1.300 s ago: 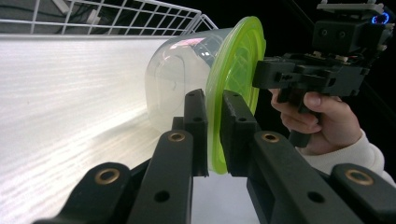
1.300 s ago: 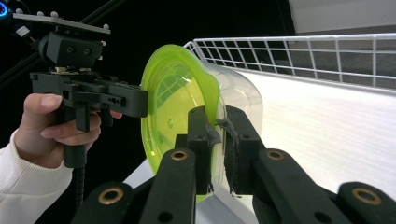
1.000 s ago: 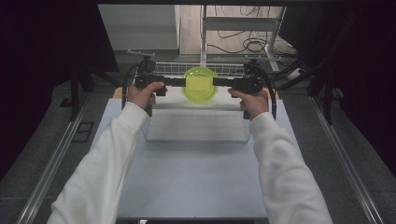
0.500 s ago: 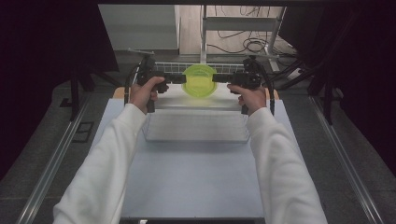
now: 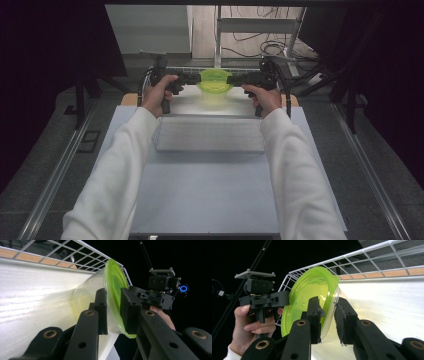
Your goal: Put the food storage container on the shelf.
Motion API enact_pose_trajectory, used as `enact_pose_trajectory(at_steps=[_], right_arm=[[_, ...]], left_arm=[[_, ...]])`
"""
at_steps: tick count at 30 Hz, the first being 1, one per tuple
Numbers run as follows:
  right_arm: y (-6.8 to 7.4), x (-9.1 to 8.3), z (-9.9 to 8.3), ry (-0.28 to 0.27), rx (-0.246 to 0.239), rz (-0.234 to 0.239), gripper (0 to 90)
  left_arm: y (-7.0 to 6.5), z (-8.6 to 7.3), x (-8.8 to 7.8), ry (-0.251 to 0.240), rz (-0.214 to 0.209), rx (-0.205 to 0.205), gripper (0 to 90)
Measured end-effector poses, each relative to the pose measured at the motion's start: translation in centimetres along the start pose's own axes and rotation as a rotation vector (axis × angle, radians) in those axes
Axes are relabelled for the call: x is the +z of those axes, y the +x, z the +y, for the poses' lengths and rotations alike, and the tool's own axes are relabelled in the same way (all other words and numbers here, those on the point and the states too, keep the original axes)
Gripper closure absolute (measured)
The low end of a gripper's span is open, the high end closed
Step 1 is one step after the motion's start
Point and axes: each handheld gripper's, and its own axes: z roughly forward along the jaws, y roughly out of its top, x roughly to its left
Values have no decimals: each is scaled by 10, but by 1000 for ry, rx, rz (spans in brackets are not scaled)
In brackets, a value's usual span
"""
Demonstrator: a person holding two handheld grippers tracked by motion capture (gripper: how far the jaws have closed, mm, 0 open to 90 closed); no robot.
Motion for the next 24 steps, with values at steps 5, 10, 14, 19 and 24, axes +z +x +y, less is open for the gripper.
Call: enact_pose_trajectory(at_steps=[5, 10, 14, 19, 24], right_arm=[[-1, 2, 0, -1, 13, 5, 695], [-1, -1, 0, -40, -68, -52, 536], [3, -6, -2, -86, -122, -42, 450], [8, -16, -4, -129, -166, -43, 389], [15, -29, -14, -136, -247, -25, 358]], left_arm=[[3, 0, 3, 3, 21, -7, 666], [5, 0, 2, -29, 83, 32, 494], [4, 1, -2, -82, 103, 56, 339], [-5, -1, -7, -101, 132, 108, 298], [-20, -11, -17, -110, 201, 226, 290]])
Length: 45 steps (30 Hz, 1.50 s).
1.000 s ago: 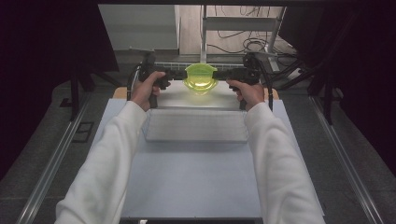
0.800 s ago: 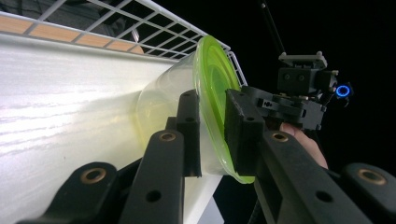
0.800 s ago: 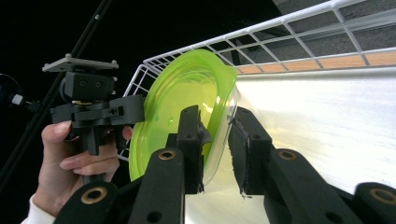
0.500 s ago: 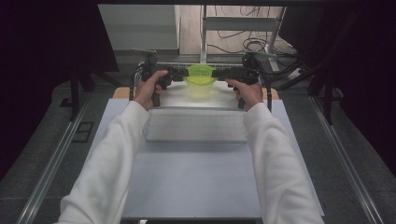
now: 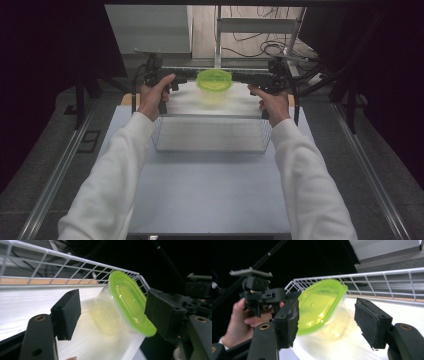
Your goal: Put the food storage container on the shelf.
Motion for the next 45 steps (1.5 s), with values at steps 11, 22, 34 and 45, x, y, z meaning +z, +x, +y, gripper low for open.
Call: enact_pose_trajectory(at_steps=[11, 22, 34, 45], right_arm=[[26, -25, -18, -10, -118, -3, 333], [26, -64, -77, 18, -215, -14, 299], [3, -84, -167, 115, -325, -104, 256], [-29, -88, -216, 207, -258, -141, 255]], left_arm=[[-26, -27, -31, -32, 24, 141, 289], [-24, -97, -65, -4, 11, 198, 288], [5, -199, -77, 153, 130, 245, 270], [36, -240, -75, 238, 232, 220, 269]])
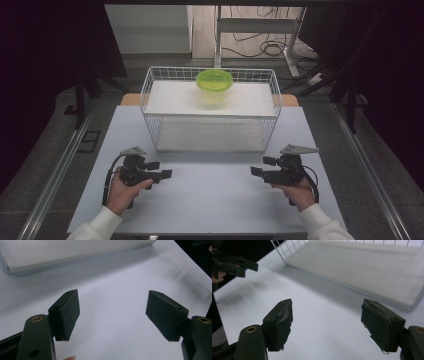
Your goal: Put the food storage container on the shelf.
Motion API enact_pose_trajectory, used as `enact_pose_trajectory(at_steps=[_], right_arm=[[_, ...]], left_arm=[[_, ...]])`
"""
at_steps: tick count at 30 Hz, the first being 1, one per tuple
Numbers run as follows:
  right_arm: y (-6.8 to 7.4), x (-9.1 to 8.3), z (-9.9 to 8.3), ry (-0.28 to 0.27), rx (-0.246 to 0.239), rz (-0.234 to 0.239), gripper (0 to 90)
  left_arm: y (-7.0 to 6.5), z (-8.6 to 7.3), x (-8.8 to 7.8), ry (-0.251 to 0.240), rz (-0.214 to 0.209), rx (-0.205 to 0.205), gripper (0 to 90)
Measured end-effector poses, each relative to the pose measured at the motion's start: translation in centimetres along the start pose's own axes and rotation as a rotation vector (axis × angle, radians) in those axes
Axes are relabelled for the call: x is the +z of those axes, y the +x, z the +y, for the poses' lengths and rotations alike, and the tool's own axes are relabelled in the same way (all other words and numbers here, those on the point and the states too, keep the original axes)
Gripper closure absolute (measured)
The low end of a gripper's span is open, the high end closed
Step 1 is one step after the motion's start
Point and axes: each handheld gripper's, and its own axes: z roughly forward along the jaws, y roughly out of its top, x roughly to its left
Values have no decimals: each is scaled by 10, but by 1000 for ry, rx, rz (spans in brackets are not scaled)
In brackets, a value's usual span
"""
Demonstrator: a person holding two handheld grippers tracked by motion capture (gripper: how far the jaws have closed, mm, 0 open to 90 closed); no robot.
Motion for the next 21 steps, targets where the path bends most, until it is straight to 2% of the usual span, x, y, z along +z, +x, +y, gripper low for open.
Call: enact_pose_trajectory(at_steps=[1, 3, 7, 12, 15, 21], right_arm=[[-2, 2, -3, 11, 5, -3, 255], [-5, 7, -10, 40, 28, -7, 255], [-7, 13, -16, 70, 29, -13, 254], [-6, 14, -16, 57, 38, -20, 254], [-5, 13, -17, 63, 29, -28, 254], [-6, 13, -16, 51, 20, -23, 240]], left_arm=[[0, -1, 0, -3, 5, -1, 269], [0, -2, -1, -15, -11, -13, 269], [0, -4, 0, -8, 9, 4, 266], [-3, -6, 2, 2, 24, 39, 258], [-4, -6, 3, 3, 25, 42, 254], [-4, -7, 5, 7, 53, 53, 232]])
